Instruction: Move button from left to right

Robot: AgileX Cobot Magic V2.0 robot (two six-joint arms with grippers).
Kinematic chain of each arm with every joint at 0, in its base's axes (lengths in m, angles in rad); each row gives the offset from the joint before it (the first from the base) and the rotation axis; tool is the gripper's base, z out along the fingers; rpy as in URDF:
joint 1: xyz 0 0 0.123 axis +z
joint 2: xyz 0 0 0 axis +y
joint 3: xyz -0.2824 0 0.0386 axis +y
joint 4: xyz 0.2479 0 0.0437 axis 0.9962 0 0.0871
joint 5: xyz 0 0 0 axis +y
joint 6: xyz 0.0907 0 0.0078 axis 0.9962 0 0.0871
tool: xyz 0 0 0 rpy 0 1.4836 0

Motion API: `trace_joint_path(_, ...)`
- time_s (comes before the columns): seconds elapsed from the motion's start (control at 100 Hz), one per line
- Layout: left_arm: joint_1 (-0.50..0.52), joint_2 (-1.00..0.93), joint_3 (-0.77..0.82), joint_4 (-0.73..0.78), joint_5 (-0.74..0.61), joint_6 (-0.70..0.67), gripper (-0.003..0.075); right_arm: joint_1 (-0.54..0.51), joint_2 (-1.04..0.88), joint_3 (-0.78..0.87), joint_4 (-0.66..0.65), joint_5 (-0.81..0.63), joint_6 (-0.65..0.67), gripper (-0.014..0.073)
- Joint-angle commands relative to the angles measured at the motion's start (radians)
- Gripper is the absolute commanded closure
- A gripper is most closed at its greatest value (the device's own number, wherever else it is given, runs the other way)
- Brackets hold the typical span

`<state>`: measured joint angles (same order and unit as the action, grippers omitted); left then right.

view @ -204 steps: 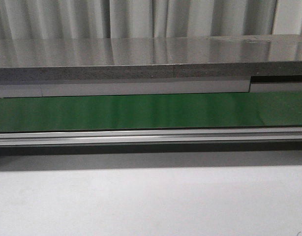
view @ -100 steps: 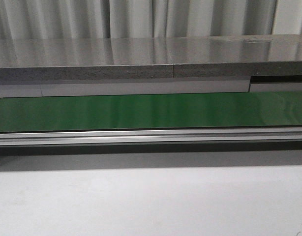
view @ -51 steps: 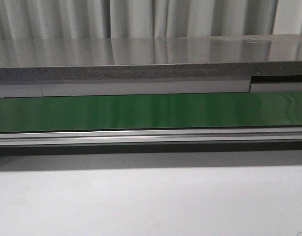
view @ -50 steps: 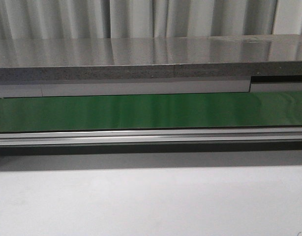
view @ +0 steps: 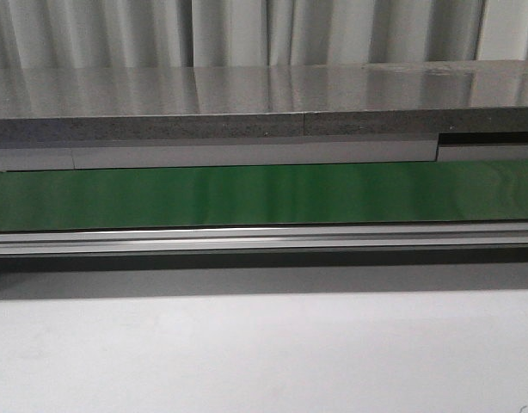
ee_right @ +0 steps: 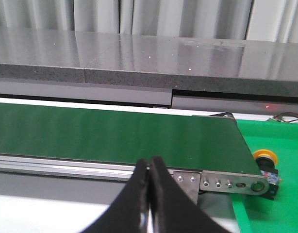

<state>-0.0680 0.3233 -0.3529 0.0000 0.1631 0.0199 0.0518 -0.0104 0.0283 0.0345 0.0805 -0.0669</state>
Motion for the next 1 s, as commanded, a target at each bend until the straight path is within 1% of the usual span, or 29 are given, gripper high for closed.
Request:
trace_joint_path(0.0,-0.009,0.007,-0.029,0.0,-0.088,-0.004,0.074,-0.008,-0.02,-0.016,0.005,-0.086,0.0,0.0662)
trace_joint_path(0.4,-0.009,0.007,-0.025,0.0,-0.088,-0.004,0.074,-0.008,-0.02,-0.016,0.005,-0.086,0.0,0.0662)
trace_joint_path(0.49,-0.009,0.007,-0.008,0.01,-0.11,-0.004,0.074,-0.008,-0.02,-0.016,0.005,-0.086,0.0,0.0662)
trace_joint_path(0.7,-0.009,-0.038,0.071,0.029,-0.155,-0.004,0.074,-0.008,-0.02,-0.016,0.005,-0.086,0.0,0.0662)
trace_joint_path(0.99,-0.009,-0.203,0.228,0.033,-0.155,-0.004,0.074,-0.008,-0.02,-0.016,0.005,-0.086,0.0,0.0662)
